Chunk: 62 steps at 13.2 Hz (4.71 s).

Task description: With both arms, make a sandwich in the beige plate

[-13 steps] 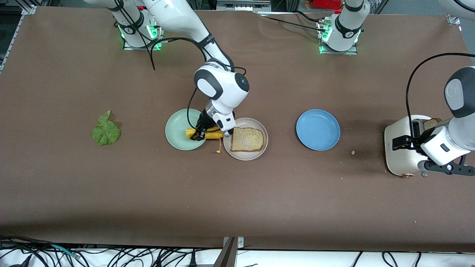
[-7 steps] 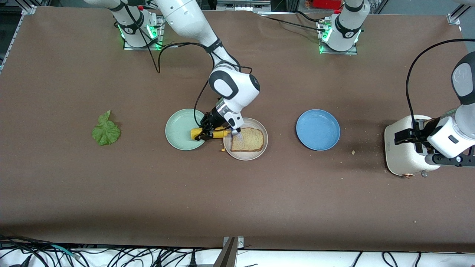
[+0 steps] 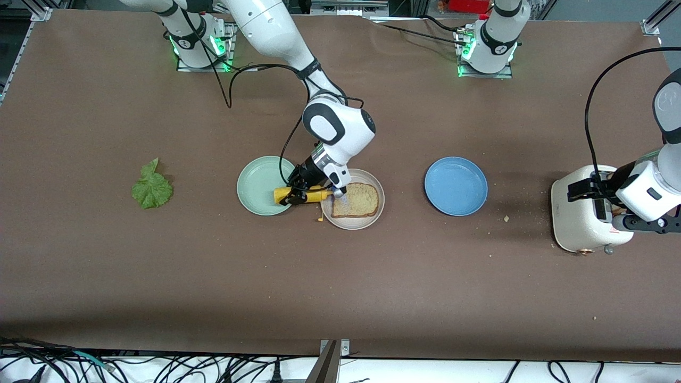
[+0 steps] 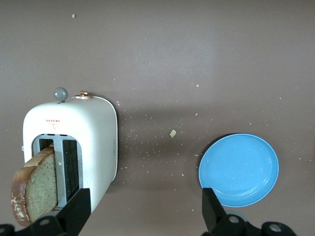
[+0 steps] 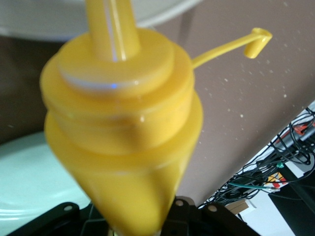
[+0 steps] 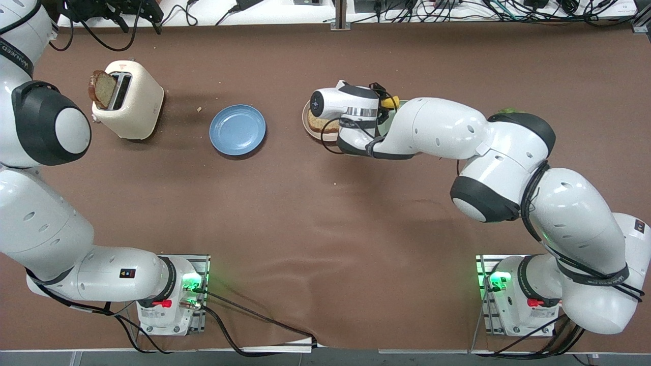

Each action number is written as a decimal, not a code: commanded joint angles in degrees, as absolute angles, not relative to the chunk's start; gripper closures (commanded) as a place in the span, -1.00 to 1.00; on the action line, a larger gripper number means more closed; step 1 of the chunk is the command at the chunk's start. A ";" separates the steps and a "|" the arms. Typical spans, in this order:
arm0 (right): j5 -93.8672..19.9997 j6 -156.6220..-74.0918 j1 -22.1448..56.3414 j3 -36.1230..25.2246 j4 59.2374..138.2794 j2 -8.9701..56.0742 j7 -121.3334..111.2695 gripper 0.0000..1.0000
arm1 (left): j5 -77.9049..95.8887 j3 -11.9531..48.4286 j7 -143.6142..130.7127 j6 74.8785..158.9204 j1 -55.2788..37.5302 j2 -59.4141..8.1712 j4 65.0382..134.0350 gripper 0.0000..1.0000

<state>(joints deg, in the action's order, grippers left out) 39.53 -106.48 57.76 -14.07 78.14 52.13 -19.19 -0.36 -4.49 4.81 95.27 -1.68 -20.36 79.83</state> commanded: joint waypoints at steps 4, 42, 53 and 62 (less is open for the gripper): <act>27.80 -104.76 50.38 -14.68 76.99 45.72 -27.51 1.00 | -1.49 -3.96 4.13 94.04 -1.76 -18.63 80.86 -0.99; -73.65 -113.47 11.69 -20.65 121.29 32.69 -140.80 0.57 | -1.67 -3.95 6.75 91.32 -0.44 -19.33 81.91 -0.99; -67.78 -114.17 11.60 -24.78 121.03 32.78 -134.48 -0.98 | -2.28 -3.96 15.38 92.81 7.55 -20.39 81.83 -0.99; -52.83 -119.26 32.29 -45.40 117.95 31.37 -105.33 -0.98 | -2.11 -3.87 20.56 105.08 12.56 -20.05 88.12 -0.99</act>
<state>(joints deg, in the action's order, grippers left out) -54.69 -117.17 23.29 -38.54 117.40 31.63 -112.08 -0.36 -4.53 18.83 100.74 11.21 -22.72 83.18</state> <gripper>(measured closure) 0.009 0.000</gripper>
